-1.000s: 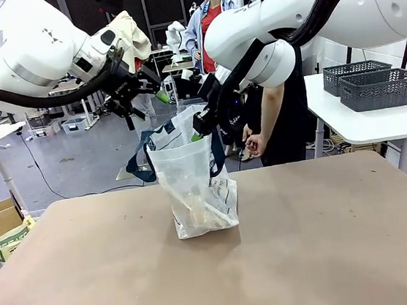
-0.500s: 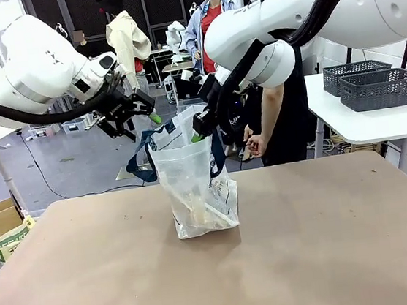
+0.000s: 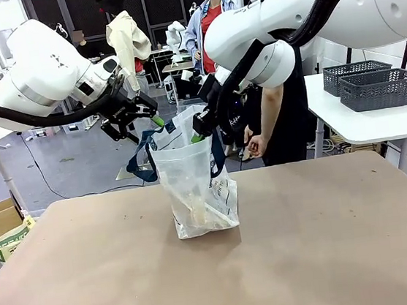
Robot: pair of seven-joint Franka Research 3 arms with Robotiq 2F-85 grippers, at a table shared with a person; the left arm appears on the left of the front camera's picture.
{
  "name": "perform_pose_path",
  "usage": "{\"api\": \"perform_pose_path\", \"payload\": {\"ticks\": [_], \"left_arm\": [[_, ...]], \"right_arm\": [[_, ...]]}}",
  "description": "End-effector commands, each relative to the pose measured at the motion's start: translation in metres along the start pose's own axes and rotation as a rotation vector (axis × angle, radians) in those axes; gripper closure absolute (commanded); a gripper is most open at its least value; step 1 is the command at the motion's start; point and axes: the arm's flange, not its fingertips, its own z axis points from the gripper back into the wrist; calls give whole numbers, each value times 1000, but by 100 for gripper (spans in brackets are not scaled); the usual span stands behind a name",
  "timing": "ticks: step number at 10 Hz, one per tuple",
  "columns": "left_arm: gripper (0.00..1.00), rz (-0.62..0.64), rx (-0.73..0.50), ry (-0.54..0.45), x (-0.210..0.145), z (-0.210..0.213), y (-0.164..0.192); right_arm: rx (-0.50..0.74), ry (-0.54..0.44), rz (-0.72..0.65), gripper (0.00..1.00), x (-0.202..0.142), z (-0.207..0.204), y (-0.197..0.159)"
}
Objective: Transfer purchased items from the store into the shopping bag.
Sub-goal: Move the Reusable shopping bag to the right side of the table.
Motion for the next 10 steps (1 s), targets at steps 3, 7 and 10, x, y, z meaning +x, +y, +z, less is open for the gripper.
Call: {"api": "perform_pose_path", "payload": {"ticks": [3, 7, 10], "left_arm": [[0, 15, -12, -11, 19, -12, -1], [0, -1, -6, -15, 31, -23, -23], [0, -26, -28, -3, 42, -36, -37]], "right_arm": [[0, 15, 11, 100, -3, -1, 3], [2, 13, 75, 100, -8, 2, 10], [17, 15, 98, 100, -8, 0, 13]]}}
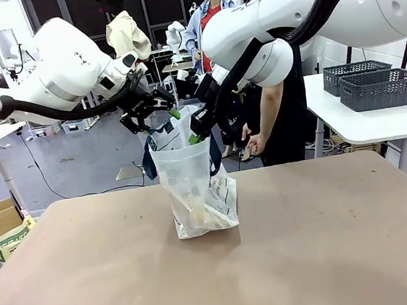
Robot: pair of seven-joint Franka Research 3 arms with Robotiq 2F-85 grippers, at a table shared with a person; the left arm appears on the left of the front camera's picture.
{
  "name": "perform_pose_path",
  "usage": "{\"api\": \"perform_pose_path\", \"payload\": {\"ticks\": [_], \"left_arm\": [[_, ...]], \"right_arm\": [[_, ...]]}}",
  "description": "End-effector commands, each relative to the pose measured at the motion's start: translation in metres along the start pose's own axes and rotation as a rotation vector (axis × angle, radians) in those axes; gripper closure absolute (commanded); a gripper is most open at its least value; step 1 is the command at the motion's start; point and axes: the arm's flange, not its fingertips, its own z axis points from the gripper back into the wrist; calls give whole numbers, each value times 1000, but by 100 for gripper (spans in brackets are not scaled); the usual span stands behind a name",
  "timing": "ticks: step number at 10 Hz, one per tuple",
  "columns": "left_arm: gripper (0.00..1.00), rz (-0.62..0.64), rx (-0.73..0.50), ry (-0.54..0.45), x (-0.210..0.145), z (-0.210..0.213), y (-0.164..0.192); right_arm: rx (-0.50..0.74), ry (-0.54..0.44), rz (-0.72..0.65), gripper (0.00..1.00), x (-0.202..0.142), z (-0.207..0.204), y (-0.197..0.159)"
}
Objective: Transfer purchased items from the store into the shopping bag.
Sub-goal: Move the Reusable shopping bag to the right side of the table.
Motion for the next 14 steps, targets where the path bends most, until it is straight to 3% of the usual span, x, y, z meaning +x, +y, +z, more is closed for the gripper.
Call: {"api": "perform_pose_path", "payload": {"ticks": [1, 2, 4, 5, 8, 14], "left_arm": [[0, -8, 4, 8, 13, -9, -10], [0, 40, -2, 16, 14, -10, -14], [0, -6, -8, 4, 3, -6, -4], [0, -6, -8, 4, 3, -6, -4], [0, 30, 6, -18, 13, -23, -11], [0, 122, -58, -101, 22, -36, -21]], "right_arm": [[11, 10, 35, 100, -11, 0, 5], [6, 4, 52, 100, -12, 1, 5], [-7, -4, 119, 100, -15, 3, 13], [2, 1, 36, 100, 0, 0, 2], [22, -21, 157, 100, -4, 2, 7], [67, -14, 242, 100, -3, -12, 2]]}}
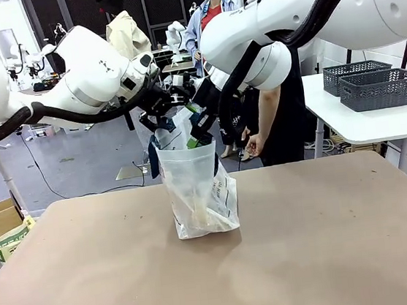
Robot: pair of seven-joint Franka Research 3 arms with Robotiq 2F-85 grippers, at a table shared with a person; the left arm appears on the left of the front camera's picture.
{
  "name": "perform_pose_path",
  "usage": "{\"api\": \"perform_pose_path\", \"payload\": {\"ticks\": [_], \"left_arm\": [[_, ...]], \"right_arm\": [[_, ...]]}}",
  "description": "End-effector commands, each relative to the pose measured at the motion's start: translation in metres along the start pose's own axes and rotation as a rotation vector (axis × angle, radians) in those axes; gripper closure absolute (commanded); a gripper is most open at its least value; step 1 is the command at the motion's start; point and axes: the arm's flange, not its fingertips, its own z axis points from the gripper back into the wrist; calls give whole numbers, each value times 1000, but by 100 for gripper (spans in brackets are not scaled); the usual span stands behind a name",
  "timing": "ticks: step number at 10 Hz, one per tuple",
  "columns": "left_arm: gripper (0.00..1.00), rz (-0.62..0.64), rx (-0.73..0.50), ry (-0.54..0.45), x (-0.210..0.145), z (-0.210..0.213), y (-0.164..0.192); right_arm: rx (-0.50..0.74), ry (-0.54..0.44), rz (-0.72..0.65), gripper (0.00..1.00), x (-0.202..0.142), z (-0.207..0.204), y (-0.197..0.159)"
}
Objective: Transfer purchased items from the store into the shopping bag.
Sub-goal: Move the Reusable shopping bag to the right side of the table.
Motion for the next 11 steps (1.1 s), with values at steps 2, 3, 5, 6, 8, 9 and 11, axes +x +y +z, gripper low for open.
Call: {"api": "perform_pose_path", "payload": {"ticks": [2, 3, 5, 6, 8, 9, 11], "left_arm": [[0, 14, -36, -6, 2, -10, -7], [0, 10, -30, 14, 3, -16, -11], [0, 27, -30, 30, 1, -27, -17], [0, 31, -27, 35, 0, -31, -19], [0, 49, -48, 21, 0, -31, -18], [0, 63, -52, 14, -1, -30, -15], [0, 61, -98, -2, -3, -29, -10]], "right_arm": [[37, -32, 38, 100, 2, -6, -2], [38, -31, 49, 100, 4, -9, -2], [51, -47, 71, 100, 4, -10, -2], [50, -48, 72, 100, 4, -10, -2], [55, -53, 69, 100, 4, -10, -2], [56, -56, 70, 100, 5, -9, -2], [56, -58, 72, 100, 4, -9, -2]]}}
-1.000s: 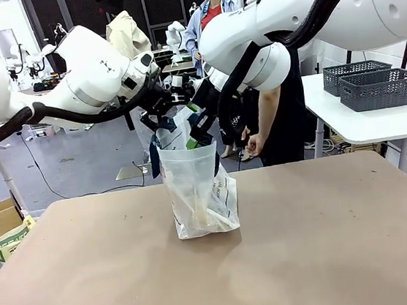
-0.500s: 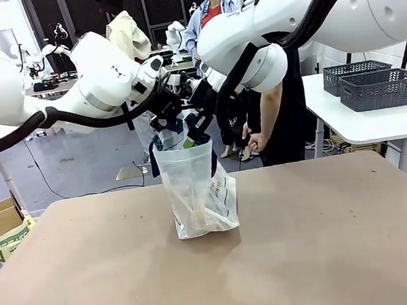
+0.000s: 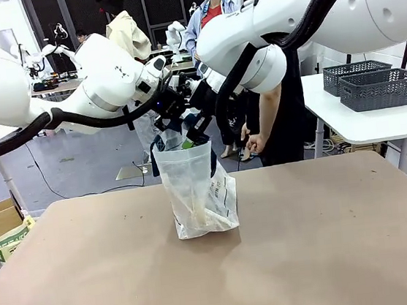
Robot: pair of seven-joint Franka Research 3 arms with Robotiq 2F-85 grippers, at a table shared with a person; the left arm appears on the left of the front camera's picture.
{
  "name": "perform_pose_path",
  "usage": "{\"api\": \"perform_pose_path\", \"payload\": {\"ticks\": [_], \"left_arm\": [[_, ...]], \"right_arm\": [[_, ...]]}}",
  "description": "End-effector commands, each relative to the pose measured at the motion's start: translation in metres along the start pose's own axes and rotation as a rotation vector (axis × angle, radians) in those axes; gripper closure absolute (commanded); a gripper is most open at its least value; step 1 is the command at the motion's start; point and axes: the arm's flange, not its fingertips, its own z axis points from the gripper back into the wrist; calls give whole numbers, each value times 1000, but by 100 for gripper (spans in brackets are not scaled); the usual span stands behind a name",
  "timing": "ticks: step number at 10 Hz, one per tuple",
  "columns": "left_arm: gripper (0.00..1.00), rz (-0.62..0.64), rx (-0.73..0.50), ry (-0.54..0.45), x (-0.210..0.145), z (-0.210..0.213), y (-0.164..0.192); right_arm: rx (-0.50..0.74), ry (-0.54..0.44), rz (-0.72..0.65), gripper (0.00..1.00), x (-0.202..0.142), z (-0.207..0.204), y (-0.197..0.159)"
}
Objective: Transfer purchased items from the store into the shopping bag.
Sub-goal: Move the Reusable shopping bag to the right side of the table.
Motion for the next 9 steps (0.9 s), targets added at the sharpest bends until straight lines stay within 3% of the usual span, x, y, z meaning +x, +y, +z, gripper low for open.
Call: {"api": "perform_pose_path", "payload": {"ticks": [1, 6, 9], "left_arm": [[9, -20, -64, -21, -2, 3, 6], [96, -39, -64, 29, -8, -3, 13], [100, -33, -51, 29, -8, -1, 15]], "right_arm": [[32, -45, 21, 100, -2, 0, -1], [35, -68, 59, 100, -2, 2, 1], [35, -66, 63, 100, -3, 3, 3]]}}
